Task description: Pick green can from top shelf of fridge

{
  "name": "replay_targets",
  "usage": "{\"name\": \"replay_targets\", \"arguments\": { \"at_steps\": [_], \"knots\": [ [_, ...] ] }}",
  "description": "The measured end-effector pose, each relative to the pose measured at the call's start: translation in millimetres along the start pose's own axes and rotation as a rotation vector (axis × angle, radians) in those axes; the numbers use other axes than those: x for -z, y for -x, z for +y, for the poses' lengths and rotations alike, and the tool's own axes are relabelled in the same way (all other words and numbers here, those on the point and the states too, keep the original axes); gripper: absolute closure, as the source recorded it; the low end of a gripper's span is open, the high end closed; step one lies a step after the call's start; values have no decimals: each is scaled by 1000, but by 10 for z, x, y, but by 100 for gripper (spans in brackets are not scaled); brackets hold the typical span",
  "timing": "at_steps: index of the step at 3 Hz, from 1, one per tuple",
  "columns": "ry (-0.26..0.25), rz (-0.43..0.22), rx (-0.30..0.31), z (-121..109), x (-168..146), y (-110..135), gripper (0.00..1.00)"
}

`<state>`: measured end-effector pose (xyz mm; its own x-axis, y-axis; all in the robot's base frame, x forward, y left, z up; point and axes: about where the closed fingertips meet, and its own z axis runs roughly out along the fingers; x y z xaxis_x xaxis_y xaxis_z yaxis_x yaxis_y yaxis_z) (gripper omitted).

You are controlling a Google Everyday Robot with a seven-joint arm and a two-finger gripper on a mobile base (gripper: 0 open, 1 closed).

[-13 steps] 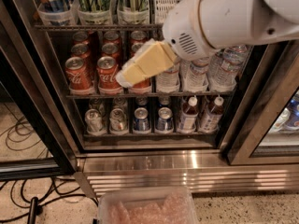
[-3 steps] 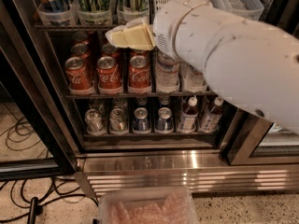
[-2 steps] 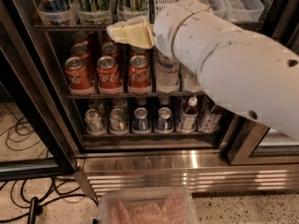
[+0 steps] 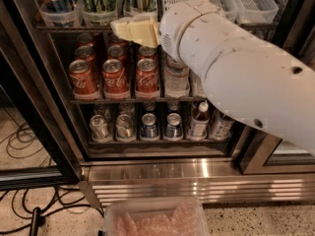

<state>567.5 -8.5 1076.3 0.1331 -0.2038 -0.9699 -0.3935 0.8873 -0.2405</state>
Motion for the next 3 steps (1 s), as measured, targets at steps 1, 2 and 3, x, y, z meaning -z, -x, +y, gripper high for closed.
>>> {"name": "replay_targets", "arguments": {
  "at_steps": [1,2,3],
  "knots": [
    [-3,-49,-36,81,-121,87,19],
    [3,-81,-56,153,-214,147,42],
    [5,-91,-71,181,-262,152,46]
  ]
}}
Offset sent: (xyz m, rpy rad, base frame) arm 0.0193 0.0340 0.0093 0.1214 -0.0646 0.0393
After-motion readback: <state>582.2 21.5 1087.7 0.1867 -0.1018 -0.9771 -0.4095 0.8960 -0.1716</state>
